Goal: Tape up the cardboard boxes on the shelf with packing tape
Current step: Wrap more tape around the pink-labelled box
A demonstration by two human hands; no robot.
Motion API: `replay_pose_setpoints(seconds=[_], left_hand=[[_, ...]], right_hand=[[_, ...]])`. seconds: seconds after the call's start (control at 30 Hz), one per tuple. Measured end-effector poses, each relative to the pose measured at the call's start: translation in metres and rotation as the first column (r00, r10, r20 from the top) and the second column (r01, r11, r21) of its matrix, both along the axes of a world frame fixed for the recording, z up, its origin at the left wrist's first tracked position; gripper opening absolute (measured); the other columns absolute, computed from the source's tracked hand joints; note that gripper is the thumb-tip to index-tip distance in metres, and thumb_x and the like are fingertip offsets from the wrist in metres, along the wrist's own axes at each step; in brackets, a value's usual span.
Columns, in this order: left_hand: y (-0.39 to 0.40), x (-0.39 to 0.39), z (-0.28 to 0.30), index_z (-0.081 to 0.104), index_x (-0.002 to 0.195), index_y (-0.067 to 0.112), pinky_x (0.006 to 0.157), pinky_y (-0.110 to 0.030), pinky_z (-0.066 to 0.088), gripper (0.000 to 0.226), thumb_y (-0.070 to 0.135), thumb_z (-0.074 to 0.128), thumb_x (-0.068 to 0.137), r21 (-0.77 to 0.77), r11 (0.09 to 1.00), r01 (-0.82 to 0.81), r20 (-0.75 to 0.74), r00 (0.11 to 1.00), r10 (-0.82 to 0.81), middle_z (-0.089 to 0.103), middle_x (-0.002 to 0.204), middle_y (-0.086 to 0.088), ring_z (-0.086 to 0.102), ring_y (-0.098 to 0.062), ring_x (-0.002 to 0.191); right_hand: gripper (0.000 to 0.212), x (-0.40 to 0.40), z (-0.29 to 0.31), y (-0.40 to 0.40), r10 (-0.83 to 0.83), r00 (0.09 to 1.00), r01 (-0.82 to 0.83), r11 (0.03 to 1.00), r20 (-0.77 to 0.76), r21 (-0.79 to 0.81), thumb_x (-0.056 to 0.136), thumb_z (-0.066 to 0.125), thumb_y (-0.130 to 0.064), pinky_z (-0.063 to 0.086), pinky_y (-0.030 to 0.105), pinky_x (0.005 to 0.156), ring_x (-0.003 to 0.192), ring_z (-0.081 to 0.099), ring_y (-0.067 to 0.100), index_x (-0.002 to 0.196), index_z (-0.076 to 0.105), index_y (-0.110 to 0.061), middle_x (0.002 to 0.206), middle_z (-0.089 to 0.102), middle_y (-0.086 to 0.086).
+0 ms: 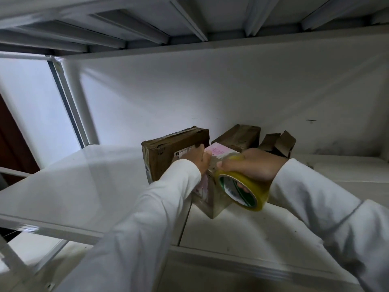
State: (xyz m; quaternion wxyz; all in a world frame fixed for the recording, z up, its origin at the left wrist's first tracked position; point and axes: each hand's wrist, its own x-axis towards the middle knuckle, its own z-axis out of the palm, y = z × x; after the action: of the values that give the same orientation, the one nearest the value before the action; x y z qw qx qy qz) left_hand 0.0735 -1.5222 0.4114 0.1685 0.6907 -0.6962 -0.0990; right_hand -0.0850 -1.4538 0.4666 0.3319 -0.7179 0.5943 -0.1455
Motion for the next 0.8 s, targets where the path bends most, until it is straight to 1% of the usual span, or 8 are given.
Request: replay_pose_setpoints(seconds=[0.07,0.17,0.3,0.4,0.5,0.57,0.7,0.8], left_hand=[[-0.01,0.003,-0.001,0.031,0.142,0.013,0.112,-0.05,0.021,0.052,0.043,0.018,0.101,0.026,0.998,-0.057,0.073,0.996,0.055,0.041,0.145,-0.013,0.036,-0.034,0.134],[-0.014,0.007,-0.001,0.042,0.13,0.009,0.105,-0.05,0.033,0.066,0.058,0.023,0.089,0.035,0.998,-0.048,0.009,0.999,0.048,0.05,0.134,-0.02,0.045,-0.041,0.123],[-0.008,0.007,0.006,0.022,0.15,0.016,0.111,-0.046,0.028,0.108,0.075,0.026,0.058,0.162,0.983,-0.091,-0.002,0.996,0.093,0.034,0.151,-0.011,0.033,-0.035,0.137],[-0.008,0.001,0.013,0.026,0.146,0.014,0.108,-0.047,0.032,0.119,0.083,0.03,0.049,0.201,0.977,-0.068,0.049,0.997,0.06,0.042,0.145,-0.011,0.041,-0.034,0.131],[-0.012,-0.002,0.011,0.022,0.147,0.013,0.111,-0.053,0.025,0.12,0.086,0.03,0.052,0.216,0.972,-0.09,0.068,0.995,0.077,0.038,0.148,-0.012,0.036,-0.036,0.134],[-0.012,-0.003,0.008,0.008,0.151,0.013,0.114,-0.055,0.015,0.111,0.086,0.029,0.07,0.215,0.968,-0.126,0.128,0.987,0.1,0.024,0.155,-0.012,0.024,-0.037,0.141],[-0.002,-0.016,0.009,-0.002,0.152,0.01,0.116,-0.056,0.002,0.098,0.078,0.017,0.084,0.178,0.971,-0.159,0.277,0.955,0.106,0.008,0.159,-0.011,0.012,-0.034,0.145],[0.005,-0.019,0.01,-0.01,0.15,0.007,0.118,-0.049,0.008,0.122,0.084,0.04,0.071,0.199,0.973,-0.115,0.115,0.989,0.093,0.0,0.159,-0.013,0.004,-0.032,0.146]], right_hand=[[0.062,0.0,0.004,-0.003,0.0,1.0,0.0,1.0,-0.022,-0.013,0.082,0.052,-0.063,0.048,0.031,0.084,0.094,0.059,0.022,0.126,0.053,-0.019,0.108,0.06,0.002],[0.058,0.002,0.006,-0.008,0.004,1.0,-0.004,1.0,-0.03,-0.005,0.083,0.052,-0.062,0.049,0.032,0.084,0.092,0.061,0.023,0.12,0.056,-0.019,0.108,0.063,0.004],[0.043,0.005,-0.004,-0.013,0.011,0.999,-0.008,0.997,-0.038,0.07,0.086,0.053,-0.056,0.045,0.028,0.081,0.09,0.057,0.019,0.113,0.048,-0.023,0.107,0.057,0.002],[0.043,0.002,-0.017,-0.016,-0.032,0.999,0.032,0.995,-0.001,0.092,0.086,0.052,-0.056,0.046,0.028,0.079,0.083,0.056,0.017,0.114,0.048,-0.024,0.101,0.057,0.001],[0.043,-0.004,-0.03,-0.018,-0.071,0.997,0.069,0.995,0.024,0.076,0.085,0.054,-0.057,0.045,0.026,0.073,0.077,0.056,0.015,0.109,0.05,-0.022,0.093,0.058,-0.001],[0.038,-0.008,-0.039,-0.019,-0.078,0.995,0.075,0.996,0.056,0.052,0.086,0.054,-0.055,0.046,0.023,0.068,0.075,0.056,0.013,0.105,0.051,-0.022,0.086,0.057,-0.003],[0.039,-0.01,-0.045,-0.02,-0.083,0.99,0.076,0.995,0.115,0.062,0.085,0.055,-0.055,0.048,0.026,0.073,0.079,0.059,0.016,0.107,0.053,-0.023,0.091,0.059,-0.002],[0.044,-0.009,-0.053,-0.021,-0.112,0.983,0.096,0.989,0.148,0.11,0.083,0.057,-0.055,0.048,0.031,0.083,0.088,0.06,0.02,0.113,0.053,-0.023,0.102,0.061,0.002]])
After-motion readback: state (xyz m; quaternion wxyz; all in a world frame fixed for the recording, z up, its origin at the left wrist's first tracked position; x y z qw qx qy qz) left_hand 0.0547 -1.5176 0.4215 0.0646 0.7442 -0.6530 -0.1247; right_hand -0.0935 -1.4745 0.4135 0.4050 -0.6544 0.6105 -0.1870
